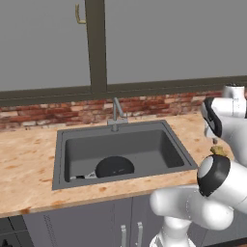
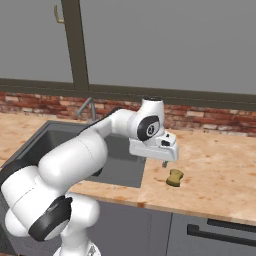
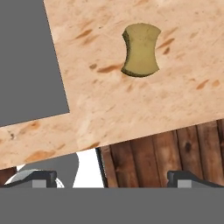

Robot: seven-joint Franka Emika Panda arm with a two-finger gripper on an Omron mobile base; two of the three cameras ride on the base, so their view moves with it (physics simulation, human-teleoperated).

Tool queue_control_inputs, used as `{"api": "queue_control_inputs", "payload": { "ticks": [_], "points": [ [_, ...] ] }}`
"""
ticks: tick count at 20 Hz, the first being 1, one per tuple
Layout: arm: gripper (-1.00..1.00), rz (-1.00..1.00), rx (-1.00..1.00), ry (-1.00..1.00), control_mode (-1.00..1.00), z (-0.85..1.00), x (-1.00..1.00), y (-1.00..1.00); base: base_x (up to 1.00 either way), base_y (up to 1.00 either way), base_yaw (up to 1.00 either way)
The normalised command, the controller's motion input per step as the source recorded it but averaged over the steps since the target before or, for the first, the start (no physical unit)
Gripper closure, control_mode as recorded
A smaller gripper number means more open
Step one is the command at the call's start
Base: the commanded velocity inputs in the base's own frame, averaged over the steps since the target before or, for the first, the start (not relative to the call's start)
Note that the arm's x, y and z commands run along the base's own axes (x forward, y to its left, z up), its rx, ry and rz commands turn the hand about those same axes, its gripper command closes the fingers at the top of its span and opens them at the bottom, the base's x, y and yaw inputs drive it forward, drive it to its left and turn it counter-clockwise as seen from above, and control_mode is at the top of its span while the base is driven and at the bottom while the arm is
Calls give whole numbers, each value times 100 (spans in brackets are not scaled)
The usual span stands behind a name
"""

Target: Pick the pan and sponge and place them into the sink. Then turn on the water.

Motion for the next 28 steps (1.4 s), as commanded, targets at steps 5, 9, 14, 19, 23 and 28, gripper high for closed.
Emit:
{"api": "queue_control_inputs", "payload": {
  "ticks": [5, 9, 14, 19, 23, 28],
  "points": [
    [-100, 0, 2, 0, -100, -13, 2, -17, 0, 0, 0],
    [-100, 0, 1, 0, -100, -12, 3, -16, 0, 0, 0],
    [-100, 0, 0, 1, -100, -8, 6, -11, 0, 0, 0],
    [-100, 0, 0, 2, -100, -7, 10, -6, 0, 0, 0],
    [-100, 0, 0, 2, -100, -9, 16, -3, 0, 0, 0],
    [-100, 0, 0, 2, -100, -10, 17, -6, 0, 0, 0]
  ]
}}
